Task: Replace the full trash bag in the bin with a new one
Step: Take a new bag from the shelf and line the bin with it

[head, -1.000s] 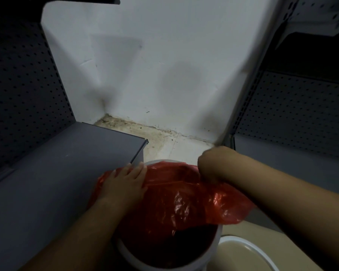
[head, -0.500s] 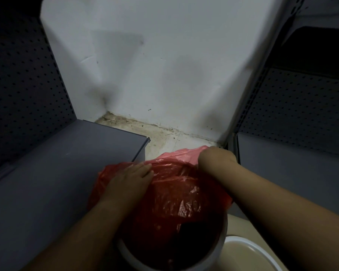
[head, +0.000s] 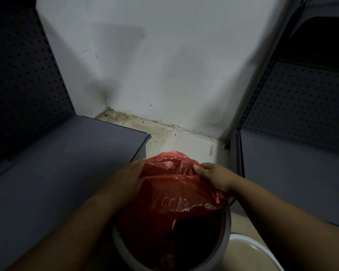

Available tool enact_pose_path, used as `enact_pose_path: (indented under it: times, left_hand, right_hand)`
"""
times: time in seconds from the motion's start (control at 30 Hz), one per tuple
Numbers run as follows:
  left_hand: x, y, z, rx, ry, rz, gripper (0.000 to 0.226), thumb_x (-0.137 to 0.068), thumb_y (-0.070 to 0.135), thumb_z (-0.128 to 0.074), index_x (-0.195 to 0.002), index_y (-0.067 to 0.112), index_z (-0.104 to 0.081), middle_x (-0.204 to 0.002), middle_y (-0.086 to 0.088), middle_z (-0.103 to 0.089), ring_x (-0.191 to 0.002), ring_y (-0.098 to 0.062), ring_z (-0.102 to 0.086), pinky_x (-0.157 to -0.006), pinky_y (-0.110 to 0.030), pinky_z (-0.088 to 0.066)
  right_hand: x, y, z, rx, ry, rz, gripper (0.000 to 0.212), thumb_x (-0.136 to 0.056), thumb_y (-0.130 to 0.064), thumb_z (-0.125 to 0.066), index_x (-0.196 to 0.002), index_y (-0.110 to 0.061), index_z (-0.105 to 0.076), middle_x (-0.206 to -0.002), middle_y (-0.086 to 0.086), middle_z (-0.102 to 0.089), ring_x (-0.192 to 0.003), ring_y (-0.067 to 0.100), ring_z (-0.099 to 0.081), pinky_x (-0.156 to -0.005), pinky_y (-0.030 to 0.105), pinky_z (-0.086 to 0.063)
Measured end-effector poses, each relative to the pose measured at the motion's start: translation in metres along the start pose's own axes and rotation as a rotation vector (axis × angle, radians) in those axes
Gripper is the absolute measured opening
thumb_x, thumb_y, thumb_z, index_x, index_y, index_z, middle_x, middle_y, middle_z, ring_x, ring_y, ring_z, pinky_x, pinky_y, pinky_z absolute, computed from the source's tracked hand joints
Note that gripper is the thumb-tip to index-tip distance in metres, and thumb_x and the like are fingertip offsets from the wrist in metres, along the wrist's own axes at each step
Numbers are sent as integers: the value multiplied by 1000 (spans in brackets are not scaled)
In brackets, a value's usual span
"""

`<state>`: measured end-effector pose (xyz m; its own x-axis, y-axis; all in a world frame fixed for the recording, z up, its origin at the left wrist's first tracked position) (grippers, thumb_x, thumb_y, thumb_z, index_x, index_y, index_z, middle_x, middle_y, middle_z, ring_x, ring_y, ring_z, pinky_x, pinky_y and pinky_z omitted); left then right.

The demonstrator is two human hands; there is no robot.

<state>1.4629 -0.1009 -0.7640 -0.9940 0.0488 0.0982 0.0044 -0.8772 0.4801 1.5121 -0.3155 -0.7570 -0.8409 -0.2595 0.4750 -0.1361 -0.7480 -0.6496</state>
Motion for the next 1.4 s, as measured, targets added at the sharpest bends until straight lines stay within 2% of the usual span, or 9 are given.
enact_pose_path:
  times: [0.27,0.4,0.6,0.77,0.9,1.07,1.2,1.3,1.4]
  left_hand:
    - [14,8,6,155,5,-10,56,-92,19,-50,-142,17,-26,-148,-6,-37,-134,-18,-35,-107,-25,-26]
    - [17,4,0,147,-30,-26,63,-89,23,-55,-143,19,-24,-148,-6,-37,-134,-17,-36,-102,-19,-26]
    - [13,-9,-10,-100,3,-96,83,-78,61,-30,-145,16,-13,-150,2,17,-145,-24,3,-118,-39,-6]
    - [18,3,1,-136,33,-244,76,-69,57,-18,-123,23,-58,-150,-3,-32,-143,-24,-20,-111,-28,-1]
    - [33,14,16,-394,62,-382,42,-75,37,-37,-92,27,-74,-107,2,-73,-103,-23,-67,-93,-45,-40]
    - [59,23,14,-355,27,-565,48,-96,39,-26,-93,28,-72,-103,8,-73,-100,-11,-68,-90,-27,-48]
    - [82,43,12,-346,-102,-592,67,-89,60,-10,-100,27,-68,-107,11,-72,-107,-5,-63,-102,-25,-37]
    - [89,47,8,-178,-249,-494,88,-71,80,0,-94,24,-65,-100,5,-70,-100,-6,-61,-105,-10,-16]
    - [89,42,-5,-84,-397,-344,85,-67,84,-3,-71,22,-61,-80,4,-69,-91,-8,-64,-110,-21,-26]
  right_hand:
    - [6,35,-7,-434,-231,-83,41,-90,-36,-56,-121,-10,-60,-110,19,-69,-92,30,-70,-84,40,-58]
    - [10,43,-11,-395,-367,-113,47,-77,-28,-73,-120,-12,-61,-117,21,-66,-108,38,-64,-98,53,-48]
    - [3,30,-3,-299,-67,-76,18,-91,-15,-57,-106,-8,-66,-107,19,-70,-100,34,-67,-95,48,-51]
    - [5,13,3,-108,173,38,39,-94,-25,-54,-128,-7,-54,-127,16,-59,-112,28,-59,-100,38,-46]
    - [26,-24,20,390,469,364,50,-94,-40,-48,-139,-18,-42,-147,4,-39,-136,21,-35,-114,36,-25]
    - [52,-41,-2,720,156,604,44,-99,-39,-33,-141,-27,-39,-145,-5,-45,-140,12,-30,-118,36,2]
    - [62,-37,-5,706,11,465,39,-99,-42,-30,-110,-23,-62,-106,1,-66,-99,14,-57,-85,21,-40]
    - [69,-33,-7,760,-44,409,31,-98,-43,-36,-79,-30,-56,-69,-12,-49,-62,0,-44,-56,16,-31]
    - [73,-27,-12,805,-113,399,29,-93,-44,-48,-100,-20,-63,-82,-9,-59,-71,6,-51,-64,22,-39]
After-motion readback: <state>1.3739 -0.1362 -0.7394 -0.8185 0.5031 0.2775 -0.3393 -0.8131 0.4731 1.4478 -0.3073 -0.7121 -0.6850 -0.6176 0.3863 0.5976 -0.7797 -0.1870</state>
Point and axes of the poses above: each hand's wrist, its own x-axis away from the middle knuckle, its own z-axis out of the back of the hand, y = z × x, the point moved 6 cm from there along -x, towards the middle knuckle
